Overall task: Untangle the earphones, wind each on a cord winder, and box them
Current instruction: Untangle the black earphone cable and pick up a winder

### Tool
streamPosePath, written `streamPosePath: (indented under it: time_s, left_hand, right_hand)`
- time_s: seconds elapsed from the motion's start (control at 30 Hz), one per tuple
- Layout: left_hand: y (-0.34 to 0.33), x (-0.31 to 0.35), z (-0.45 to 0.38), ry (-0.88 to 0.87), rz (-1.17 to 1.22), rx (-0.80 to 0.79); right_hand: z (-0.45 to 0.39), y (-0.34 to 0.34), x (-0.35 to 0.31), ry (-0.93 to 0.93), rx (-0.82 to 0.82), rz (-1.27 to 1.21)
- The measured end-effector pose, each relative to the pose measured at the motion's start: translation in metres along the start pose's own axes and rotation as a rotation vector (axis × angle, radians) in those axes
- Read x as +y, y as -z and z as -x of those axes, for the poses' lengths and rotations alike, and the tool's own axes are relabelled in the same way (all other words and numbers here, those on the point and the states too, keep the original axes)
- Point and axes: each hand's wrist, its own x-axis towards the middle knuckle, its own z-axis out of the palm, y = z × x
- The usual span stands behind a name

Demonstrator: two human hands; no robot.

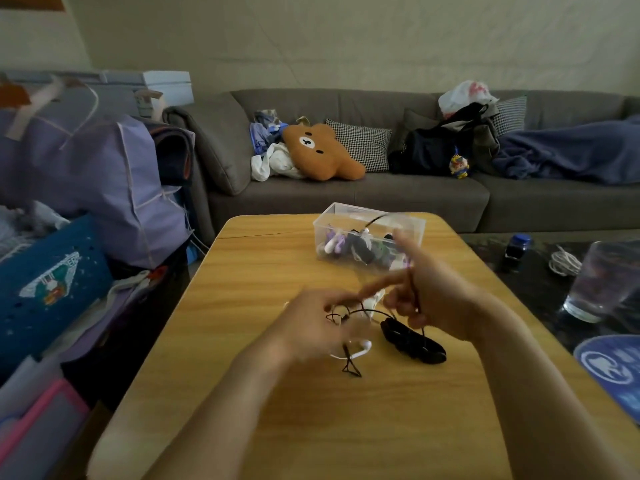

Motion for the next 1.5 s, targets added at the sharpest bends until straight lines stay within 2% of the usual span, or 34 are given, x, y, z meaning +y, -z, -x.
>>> streamPosePath:
  time_s: [0.07, 0.13, 0.23, 0.37, 0.47, 0.57, 0.67, 0.77, 0.9, 1.0, 1.17, 1.27, 1.33, 1.43, 1.5]
  left_hand:
    - [-0.016, -0.005, -0.004, -0.055, -0.263, -0.009]
    - [-0.018, -0.007, -0.005, -0.078, -0.350, 0.039]
    - [-0.010, -0.008, -0.008, -0.109, -0.307, 0.103]
    - [0.010, -0.015, -0.005, -0.075, -0.211, 0.197]
    - [0.019, -0.020, -0.001, -0.044, -0.157, 0.186]
    - [0.025, -0.020, 0.003, 0.001, -0.152, 0.157]
    - [0.030, -0.021, 0.008, 0.051, -0.132, 0.099]
    - [0.035, -0.023, 0.011, 0.117, -0.199, 0.121]
    - [0.041, -0.023, 0.014, 0.142, -0.206, 0.176]
    - [0.045, -0.027, 0.016, 0.170, -0.224, 0.206]
    - [0.049, -0.034, 0.015, 0.246, -0.094, 0.299]
    - [0.050, -0.036, 0.012, 0.285, -0.055, 0.391]
    - [0.052, -0.040, 0.011, 0.315, -0.036, 0.410]
    - [0.055, -0.043, 0.010, 0.340, -0.004, 0.438]
    - [0.056, -0.043, 0.010, 0.326, 0.076, 0.427]
  right_hand:
    - [0.001, -0.011, 0.000, 0.000, 0.014, 0.520]
    - [-0.005, -0.018, 0.008, 0.087, 0.063, 0.883]
    - [-0.016, -0.024, 0.020, 0.133, 0.101, 0.980]
    - [-0.018, -0.024, 0.018, 0.281, 0.181, 0.856]
    - [-0.015, -0.022, 0.012, 0.416, 0.177, 0.679]
    - [-0.013, -0.021, 0.009, 0.472, 0.245, 0.285]
    - [-0.013, -0.014, 0.007, 0.421, 0.342, -0.103]
    - [-0.009, -0.003, 0.005, 0.417, 0.303, -0.529]
    - [-0.006, 0.006, 0.008, 0.580, 0.363, -0.757]
    - [-0.006, 0.012, 0.012, 0.647, 0.498, -0.760]
    - [-0.004, 0.009, 0.016, 0.532, 0.723, -0.163]
    - [-0.002, 0.005, 0.014, 0.560, 0.759, 0.073]
    - [0.000, 0.004, 0.012, 0.576, 0.698, 0.078]
    - [0.001, -0.004, 0.008, 0.494, 0.425, -0.166]
    - [-0.005, -0.014, 0.008, 0.450, 0.344, -0.119]
